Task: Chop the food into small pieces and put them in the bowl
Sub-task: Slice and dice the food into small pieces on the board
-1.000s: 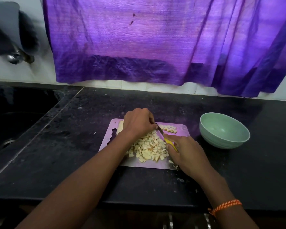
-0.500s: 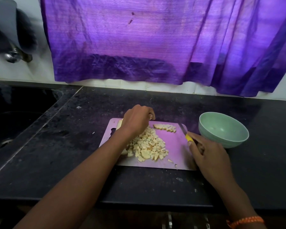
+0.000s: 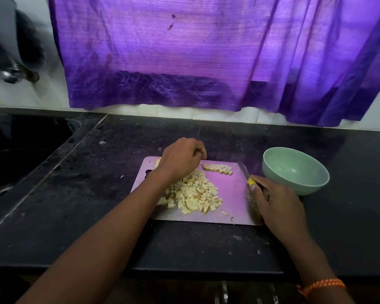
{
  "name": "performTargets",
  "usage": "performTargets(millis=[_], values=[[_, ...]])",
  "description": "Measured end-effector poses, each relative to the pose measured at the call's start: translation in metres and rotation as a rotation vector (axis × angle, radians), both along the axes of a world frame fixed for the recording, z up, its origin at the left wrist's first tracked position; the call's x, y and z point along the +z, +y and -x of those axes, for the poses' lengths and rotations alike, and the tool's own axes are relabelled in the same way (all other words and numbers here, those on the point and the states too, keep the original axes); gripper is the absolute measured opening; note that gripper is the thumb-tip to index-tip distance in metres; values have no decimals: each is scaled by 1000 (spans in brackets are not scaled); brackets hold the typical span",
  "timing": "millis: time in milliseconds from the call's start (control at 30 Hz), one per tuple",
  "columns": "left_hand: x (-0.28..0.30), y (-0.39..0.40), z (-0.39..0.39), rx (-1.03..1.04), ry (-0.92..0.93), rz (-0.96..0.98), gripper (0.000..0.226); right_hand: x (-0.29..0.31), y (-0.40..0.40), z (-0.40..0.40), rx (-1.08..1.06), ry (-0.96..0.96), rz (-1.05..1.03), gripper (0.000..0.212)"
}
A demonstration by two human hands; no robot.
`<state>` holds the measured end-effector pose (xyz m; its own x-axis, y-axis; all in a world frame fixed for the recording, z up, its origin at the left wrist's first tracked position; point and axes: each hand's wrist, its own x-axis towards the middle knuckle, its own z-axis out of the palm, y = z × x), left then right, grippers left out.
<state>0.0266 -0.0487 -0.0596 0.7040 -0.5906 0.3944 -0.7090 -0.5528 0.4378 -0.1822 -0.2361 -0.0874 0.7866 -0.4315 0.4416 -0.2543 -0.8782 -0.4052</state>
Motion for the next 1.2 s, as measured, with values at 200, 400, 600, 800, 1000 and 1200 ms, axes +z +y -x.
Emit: performTargets(millis=[200, 400, 600, 800, 1000, 1200], values=[[-10, -7, 0, -138, 23, -217, 38, -4, -6, -1, 49, 68, 7, 27], [-10, -9, 4, -122, 18, -228, 37, -9, -2, -9, 82, 72, -40, 35], [-5, -9, 5, -73, 66, -154, 38, -13, 4, -18, 174, 68, -83, 33], [-2, -8, 5, -61, 66, -92, 36, -16, 4, -19, 323, -7, -177, 32], [1, -2, 1, -28, 132, -29, 37, -15, 4, -17, 398, -22, -209, 30], [6, 2, 1, -6, 154, 16, 35, -16, 6, -16, 442, -19, -215, 31]])
